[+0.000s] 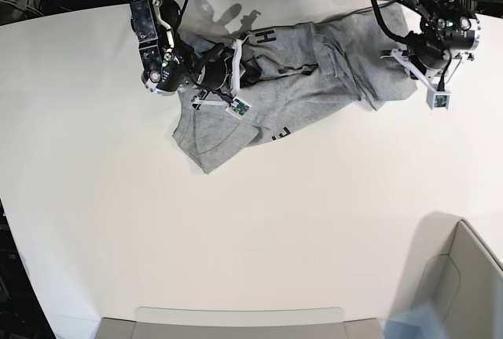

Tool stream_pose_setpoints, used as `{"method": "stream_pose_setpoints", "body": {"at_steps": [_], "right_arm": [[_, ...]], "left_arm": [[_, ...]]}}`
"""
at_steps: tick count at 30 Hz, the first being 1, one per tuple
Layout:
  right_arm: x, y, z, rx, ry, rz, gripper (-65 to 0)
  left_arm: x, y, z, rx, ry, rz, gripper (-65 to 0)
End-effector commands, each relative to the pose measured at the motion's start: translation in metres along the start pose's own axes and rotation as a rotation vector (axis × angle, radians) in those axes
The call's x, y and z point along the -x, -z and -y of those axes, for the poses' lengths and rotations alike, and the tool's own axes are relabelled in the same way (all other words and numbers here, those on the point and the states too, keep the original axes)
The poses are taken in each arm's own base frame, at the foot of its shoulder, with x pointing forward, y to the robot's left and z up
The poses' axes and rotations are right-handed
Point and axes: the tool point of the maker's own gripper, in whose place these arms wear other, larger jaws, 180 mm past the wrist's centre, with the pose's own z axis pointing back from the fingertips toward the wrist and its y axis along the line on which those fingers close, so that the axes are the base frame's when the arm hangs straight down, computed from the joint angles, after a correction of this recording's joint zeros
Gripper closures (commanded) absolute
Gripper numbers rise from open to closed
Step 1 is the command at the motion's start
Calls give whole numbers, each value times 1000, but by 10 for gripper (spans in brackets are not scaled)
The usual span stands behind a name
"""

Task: Fold the T-shirt properly
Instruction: 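Release the left gripper and move it to the shirt's folded end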

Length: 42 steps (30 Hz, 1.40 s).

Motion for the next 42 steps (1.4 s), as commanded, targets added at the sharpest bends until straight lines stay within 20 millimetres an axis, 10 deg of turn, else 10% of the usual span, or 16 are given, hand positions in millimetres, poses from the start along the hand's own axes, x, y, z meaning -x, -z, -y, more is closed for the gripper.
{"method": "stream_pose_setpoints", "body": {"at_steps": [1,13,24,38,42], "right_arm": [[18,-1,10,51,-42,-112,-3],[10,6,9,99,-71,-141,-3],[-11,30,17,167,185,-67,-3],[-18,32,16,174,214,-24,-3],[-17,33,15,173,212,-26,-3]], "left_arm": [[8,2,4,15,16,-13,0],[66,68,22,172,41,-191,0],[-23,129,15,253,-8,-74,0],[-102,77,-41,105,-52,171,0],[-124,48,-54,39,-25,251,-108]]}}
